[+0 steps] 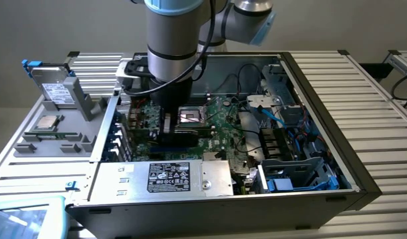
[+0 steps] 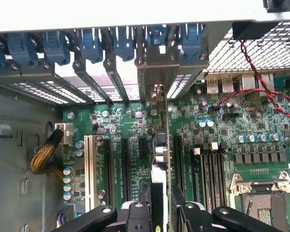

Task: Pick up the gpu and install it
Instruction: 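Insert the gpu into the slot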

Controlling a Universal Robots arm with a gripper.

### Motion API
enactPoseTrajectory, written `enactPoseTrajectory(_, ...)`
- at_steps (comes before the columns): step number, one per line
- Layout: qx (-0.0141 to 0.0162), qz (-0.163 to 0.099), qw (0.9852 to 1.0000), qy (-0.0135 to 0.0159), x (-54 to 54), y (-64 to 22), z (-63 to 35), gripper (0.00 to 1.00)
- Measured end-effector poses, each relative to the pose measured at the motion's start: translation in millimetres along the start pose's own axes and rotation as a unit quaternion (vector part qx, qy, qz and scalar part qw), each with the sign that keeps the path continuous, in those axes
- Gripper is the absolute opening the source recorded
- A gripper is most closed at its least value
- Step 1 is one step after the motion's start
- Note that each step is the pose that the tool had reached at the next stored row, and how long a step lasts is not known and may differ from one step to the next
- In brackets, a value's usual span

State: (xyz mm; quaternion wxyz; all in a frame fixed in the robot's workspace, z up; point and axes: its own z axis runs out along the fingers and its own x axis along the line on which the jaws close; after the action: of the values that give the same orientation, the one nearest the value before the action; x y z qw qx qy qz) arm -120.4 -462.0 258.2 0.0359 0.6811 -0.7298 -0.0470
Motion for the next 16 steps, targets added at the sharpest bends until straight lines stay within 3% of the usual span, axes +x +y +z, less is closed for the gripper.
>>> enactPoseTrajectory(2,-0.0036,0.0,1.0,-0.0013,0.0,0.0,-0.1,0.27)
enactPoseTrajectory(5,-0.0049,0.0,1.0,-0.0017,0.1,0.0,0.4,0.27)
enactPoseTrajectory(9,-0.0083,0.001,1.0,-0.0046,0.0,-0.3,1.8,0.27)
enactPoseTrajectory(16,-0.0098,0.008,0.9998,-0.0125,0.0,-1.0,3.6,0.27)
